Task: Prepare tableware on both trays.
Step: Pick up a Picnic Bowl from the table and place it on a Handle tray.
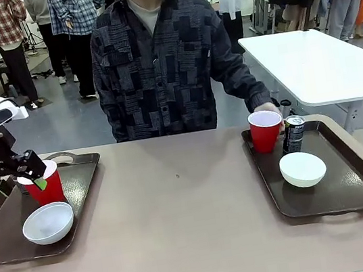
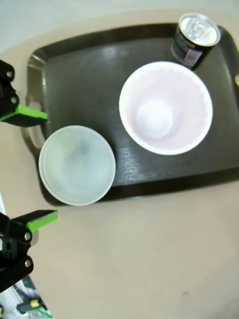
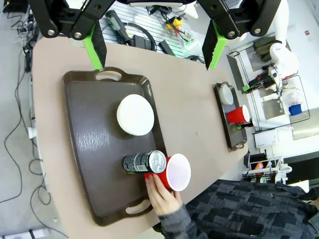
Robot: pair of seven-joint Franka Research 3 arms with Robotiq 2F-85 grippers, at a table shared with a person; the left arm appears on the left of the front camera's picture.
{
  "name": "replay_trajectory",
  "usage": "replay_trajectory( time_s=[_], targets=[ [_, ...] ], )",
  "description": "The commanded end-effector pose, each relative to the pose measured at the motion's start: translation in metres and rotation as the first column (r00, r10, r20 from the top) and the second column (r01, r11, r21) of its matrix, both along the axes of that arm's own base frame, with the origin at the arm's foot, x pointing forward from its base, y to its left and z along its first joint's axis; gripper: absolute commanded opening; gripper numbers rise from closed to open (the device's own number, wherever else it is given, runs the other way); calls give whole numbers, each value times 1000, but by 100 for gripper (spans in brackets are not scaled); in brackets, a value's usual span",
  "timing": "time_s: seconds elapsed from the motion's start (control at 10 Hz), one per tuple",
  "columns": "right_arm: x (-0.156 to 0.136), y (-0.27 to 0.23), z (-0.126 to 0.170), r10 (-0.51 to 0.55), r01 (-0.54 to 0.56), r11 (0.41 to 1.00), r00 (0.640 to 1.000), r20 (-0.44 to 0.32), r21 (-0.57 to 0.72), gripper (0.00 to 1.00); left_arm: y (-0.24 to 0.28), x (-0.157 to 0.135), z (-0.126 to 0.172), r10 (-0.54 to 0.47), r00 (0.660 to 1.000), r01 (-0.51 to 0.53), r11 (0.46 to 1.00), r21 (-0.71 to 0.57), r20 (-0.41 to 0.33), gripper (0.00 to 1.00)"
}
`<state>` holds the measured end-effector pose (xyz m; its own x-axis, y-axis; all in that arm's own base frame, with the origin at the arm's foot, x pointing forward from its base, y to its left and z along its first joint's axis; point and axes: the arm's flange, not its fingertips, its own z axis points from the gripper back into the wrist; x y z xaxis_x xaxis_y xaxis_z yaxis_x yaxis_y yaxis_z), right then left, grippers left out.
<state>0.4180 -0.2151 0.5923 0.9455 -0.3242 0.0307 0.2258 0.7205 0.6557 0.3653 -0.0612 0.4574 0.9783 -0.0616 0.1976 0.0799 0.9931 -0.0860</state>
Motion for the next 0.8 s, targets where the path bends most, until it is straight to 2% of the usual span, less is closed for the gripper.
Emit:
replay_trajectory(
  time_s=[0.0, 0.4, 0.5, 0.7],
  targets=[
    [1, 1, 0, -9, 9, 1000, 1000, 8, -5, 100, -4, -11, 4, -22, 1000, 22, 1000, -19, 7, 100],
    [1, 1, 0, -9, 9, 1000, 1000, 8, -5, 100, -11, -28, 32, -33, 999, 33, 999, -6, 41, 100],
    [1, 1, 0, -9, 9, 1000, 1000, 8, -5, 100, -10, -14, 20, -26, 999, 26, 1000, -5, 26, 100],
    [1, 1, 0, -9, 9, 1000, 1000, 8, -5, 100, -10, -14, 20, -26, 999, 26, 1000, -5, 26, 100]
  ],
)
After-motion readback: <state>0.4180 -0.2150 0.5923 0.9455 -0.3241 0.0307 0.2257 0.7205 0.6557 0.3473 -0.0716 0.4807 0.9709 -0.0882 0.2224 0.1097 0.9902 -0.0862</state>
